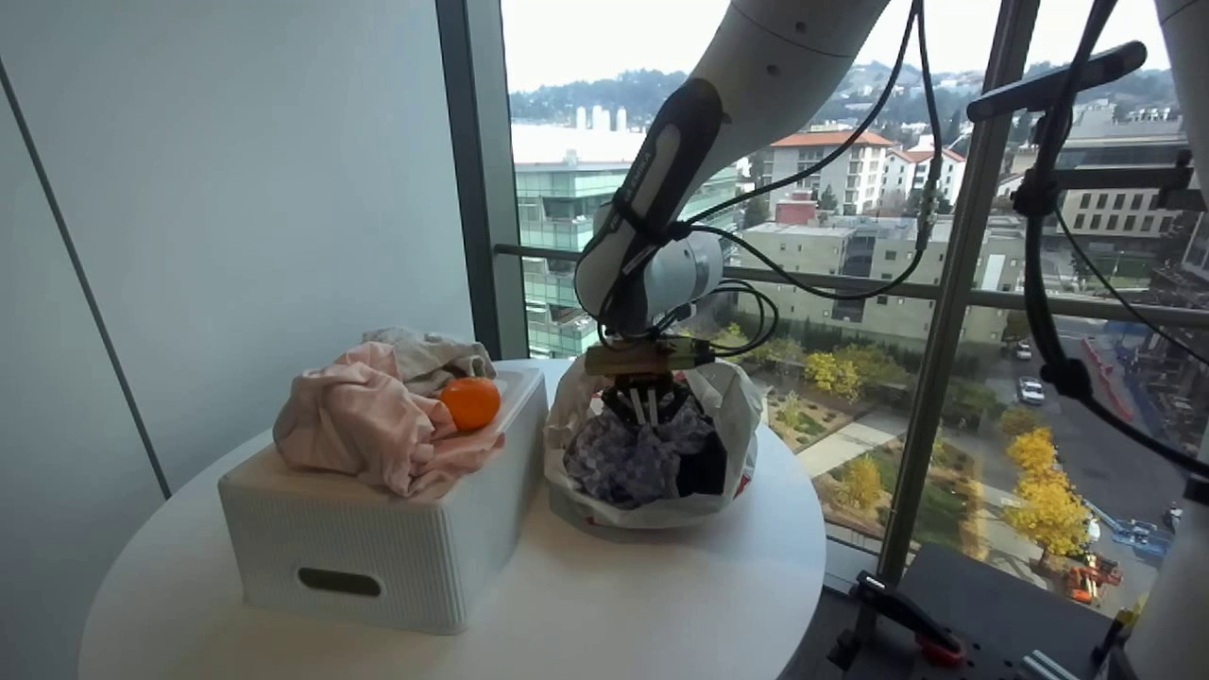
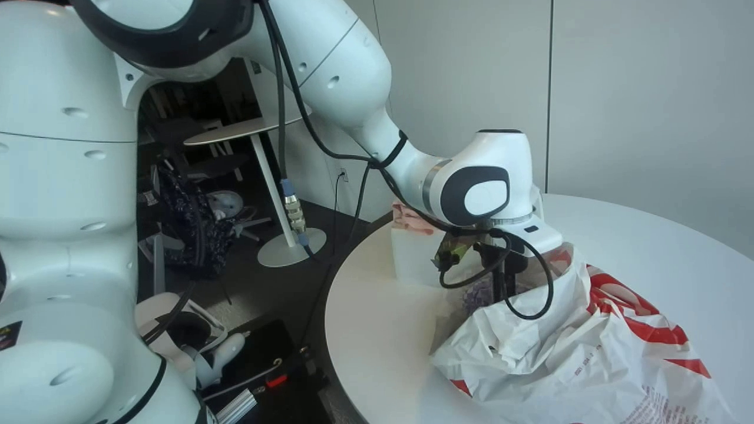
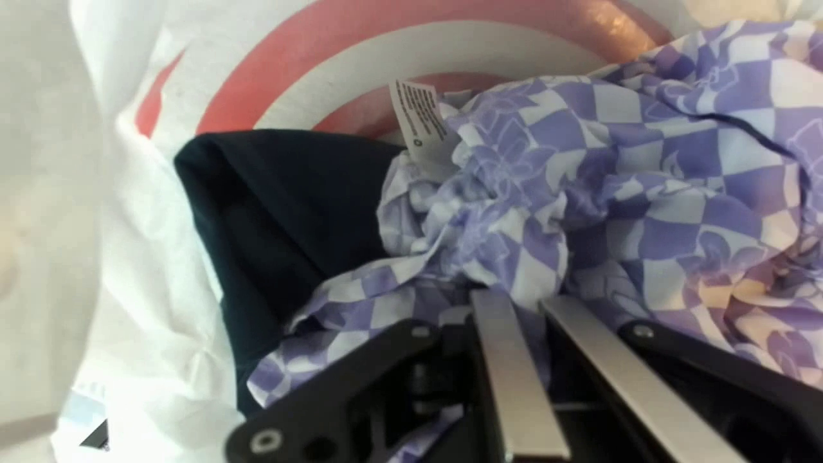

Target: Unpack all the items from the plastic on the right and place them on the white storage box one by one

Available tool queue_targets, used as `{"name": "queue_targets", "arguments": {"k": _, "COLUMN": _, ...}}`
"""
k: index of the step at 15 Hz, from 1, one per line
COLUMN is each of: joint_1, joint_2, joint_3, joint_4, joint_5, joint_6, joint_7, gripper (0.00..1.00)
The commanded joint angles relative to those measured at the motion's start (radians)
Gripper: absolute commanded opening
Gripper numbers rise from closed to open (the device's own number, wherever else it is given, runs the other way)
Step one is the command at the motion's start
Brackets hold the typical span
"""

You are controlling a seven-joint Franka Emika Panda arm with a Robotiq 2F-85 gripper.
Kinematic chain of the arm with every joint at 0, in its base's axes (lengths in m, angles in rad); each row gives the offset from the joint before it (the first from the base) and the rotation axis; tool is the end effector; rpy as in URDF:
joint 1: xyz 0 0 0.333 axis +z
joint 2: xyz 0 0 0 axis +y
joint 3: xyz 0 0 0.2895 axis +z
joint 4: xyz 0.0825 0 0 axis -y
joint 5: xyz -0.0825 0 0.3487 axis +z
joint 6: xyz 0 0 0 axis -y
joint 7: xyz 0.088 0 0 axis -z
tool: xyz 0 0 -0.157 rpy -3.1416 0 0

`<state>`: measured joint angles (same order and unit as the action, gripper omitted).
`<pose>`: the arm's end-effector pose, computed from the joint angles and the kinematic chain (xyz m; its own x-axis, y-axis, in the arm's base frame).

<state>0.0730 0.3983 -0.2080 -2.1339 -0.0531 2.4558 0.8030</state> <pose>0.5271 -0.0779 0.1707 0.6363 -0.7709 0.0293 -0.7672 -0.6284 0.1288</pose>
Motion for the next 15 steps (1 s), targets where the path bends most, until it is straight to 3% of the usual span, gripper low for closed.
{"name": "queue_targets", "arguments": {"k": 1, "joint_1": 0.023, "joint_2": -0.192, "joint_3": 0.017, "joint_4": -0.022, "joint_5": -0.012, "joint_6": -0.233, "joint_7": 0.054, "gripper": 0.08}}
{"name": "queue_targets", "arguments": {"k": 6, "joint_1": 0.028, "joint_2": -0.399, "joint_3": 0.114, "joint_4": 0.015, "joint_5": -0.084, "joint_6": -0.503, "joint_7": 0.135, "gripper": 0.08}}
{"name": "queue_targets", "arguments": {"k": 11, "joint_1": 0.041, "joint_2": -0.576, "joint_3": 0.276, "joint_4": 0.058, "joint_5": -0.234, "joint_6": -0.577, "joint_7": 0.157, "gripper": 0.09}}
{"name": "queue_targets", "arguments": {"k": 15, "joint_1": 0.072, "joint_2": -0.611, "joint_3": 0.427, "joint_4": 0.178, "joint_5": -0.347, "joint_6": -0.654, "joint_7": 0.162, "gripper": 0.09}}
